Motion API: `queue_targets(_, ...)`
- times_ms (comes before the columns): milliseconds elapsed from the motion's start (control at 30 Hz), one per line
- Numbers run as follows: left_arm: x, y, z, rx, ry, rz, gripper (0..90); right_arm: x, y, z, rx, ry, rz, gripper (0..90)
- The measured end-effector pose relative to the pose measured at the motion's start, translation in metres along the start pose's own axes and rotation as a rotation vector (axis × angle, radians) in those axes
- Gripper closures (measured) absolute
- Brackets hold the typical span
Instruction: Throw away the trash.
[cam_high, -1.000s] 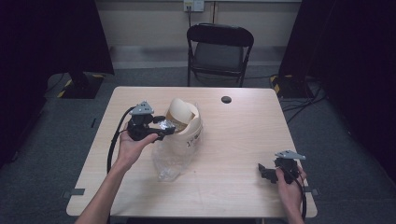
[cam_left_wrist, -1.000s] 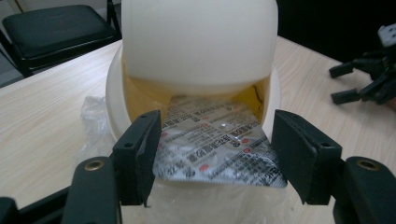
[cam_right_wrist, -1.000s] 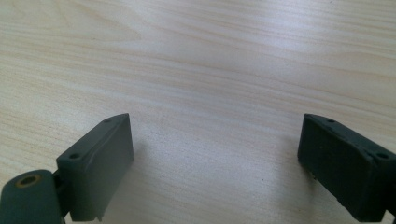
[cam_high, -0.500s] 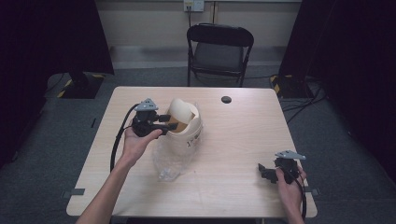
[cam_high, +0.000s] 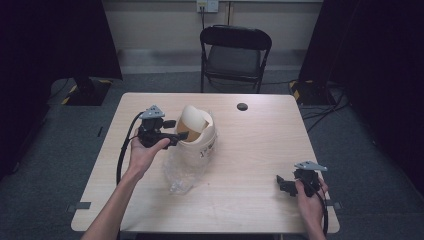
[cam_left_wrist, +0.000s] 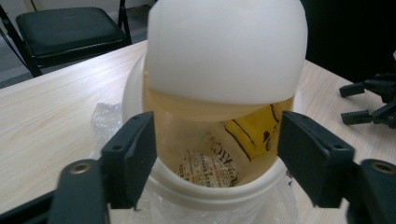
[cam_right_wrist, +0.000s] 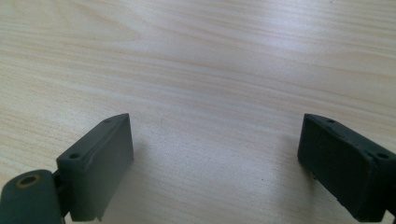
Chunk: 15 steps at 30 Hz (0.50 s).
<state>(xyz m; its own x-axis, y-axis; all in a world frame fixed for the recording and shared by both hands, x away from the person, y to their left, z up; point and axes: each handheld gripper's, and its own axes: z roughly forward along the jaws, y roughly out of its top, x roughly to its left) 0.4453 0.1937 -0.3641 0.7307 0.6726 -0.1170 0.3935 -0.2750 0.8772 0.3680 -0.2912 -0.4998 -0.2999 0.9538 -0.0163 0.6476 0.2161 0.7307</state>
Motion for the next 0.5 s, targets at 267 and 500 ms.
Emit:
queue_targets(267, 0.005, -0.008, -0.019, -0.046, 0.013, -0.012, 23.1, 0.000, 0.000, 0.000, 0.000, 0.000, 0.000, 9.7)
queue_targets(500, 0.009, -0.019, -0.030, -0.040, 0.020, -0.066, 19.9, 0.000, 0.000, 0.000, 0.000, 0.000, 0.001, 9.7)
